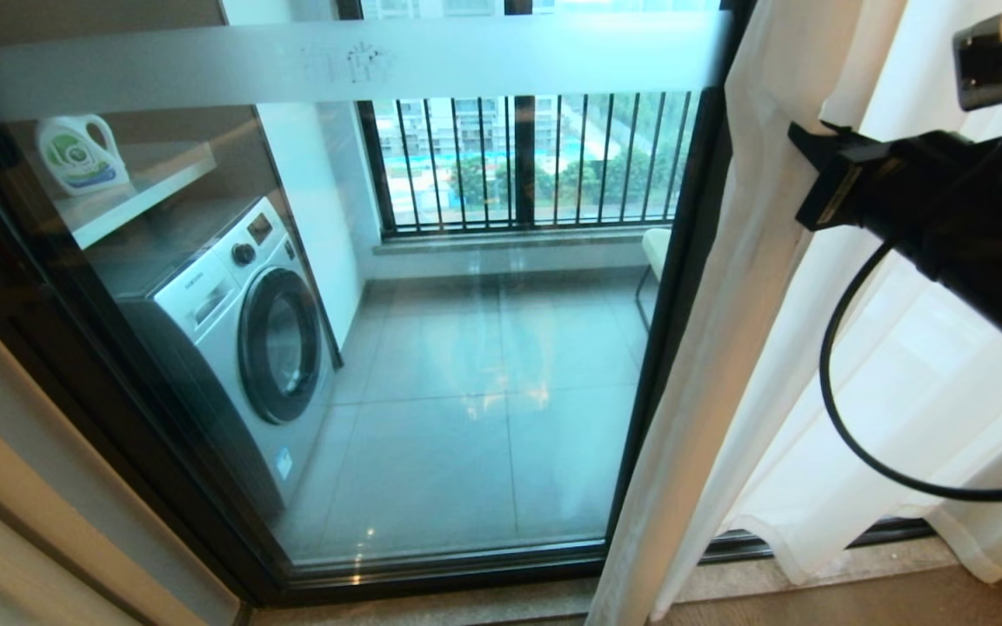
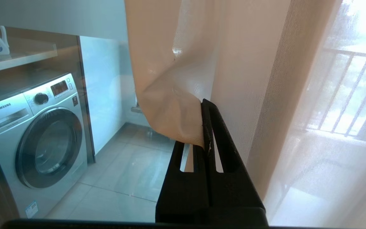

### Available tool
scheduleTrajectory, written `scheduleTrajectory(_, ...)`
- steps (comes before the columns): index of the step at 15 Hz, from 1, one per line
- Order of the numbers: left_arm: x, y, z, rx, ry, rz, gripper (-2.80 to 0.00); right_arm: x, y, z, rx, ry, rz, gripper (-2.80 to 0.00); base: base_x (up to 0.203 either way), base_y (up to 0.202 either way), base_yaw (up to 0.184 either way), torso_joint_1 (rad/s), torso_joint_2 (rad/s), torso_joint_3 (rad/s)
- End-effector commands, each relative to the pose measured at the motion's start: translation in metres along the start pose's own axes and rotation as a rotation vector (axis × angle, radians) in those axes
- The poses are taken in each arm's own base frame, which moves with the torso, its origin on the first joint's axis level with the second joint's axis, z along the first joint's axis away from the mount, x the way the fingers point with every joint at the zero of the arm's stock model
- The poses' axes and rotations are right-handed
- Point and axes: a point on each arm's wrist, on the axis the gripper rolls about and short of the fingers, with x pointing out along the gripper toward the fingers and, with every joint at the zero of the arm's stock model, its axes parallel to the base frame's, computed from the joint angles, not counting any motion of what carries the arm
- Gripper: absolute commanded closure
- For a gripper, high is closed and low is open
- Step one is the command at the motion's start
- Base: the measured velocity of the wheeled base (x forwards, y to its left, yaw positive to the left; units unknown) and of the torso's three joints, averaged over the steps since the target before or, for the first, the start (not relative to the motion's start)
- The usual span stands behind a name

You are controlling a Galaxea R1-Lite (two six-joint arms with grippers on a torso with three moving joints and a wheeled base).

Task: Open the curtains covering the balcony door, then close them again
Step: Pull the inner curtains open on both sides

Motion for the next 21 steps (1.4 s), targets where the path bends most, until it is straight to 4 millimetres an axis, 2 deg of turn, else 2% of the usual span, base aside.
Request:
scheduleTrajectory(1, 0.0, 0.0, 0.0, -0.001, -0.001, 0.001, 0.0, -0.005, 0.0, 0.0, 0.001, -0.013, -0.003, 0.0, 0.0, 0.0, 0.0, 0.0, 0.0, 0.0)
scheduleTrajectory(5, 0.0, 0.0, 0.0, -0.001, -0.001, 0.0, 0.0, -0.011, 0.0, -0.009, 0.0, -0.004, -0.004, 0.0, 0.0, 0.0, 0.0, 0.0, 0.0, 0.0)
scheduleTrajectory(9, 0.0, 0.0, 0.0, -0.001, -0.001, 0.0, 0.0, -0.004, -0.001, -0.02, 0.016, 0.009, -0.052, 0.0, 0.0, 0.0, 0.0, 0.0, 0.0, 0.0)
scheduleTrajectory(21, 0.0, 0.0, 0.0, -0.003, -0.002, 0.002, 0.0, 0.003, -0.001, -0.019, 0.029, -0.001, -0.053, 0.0, 0.0, 0.0, 0.0, 0.0, 0.0, 0.0)
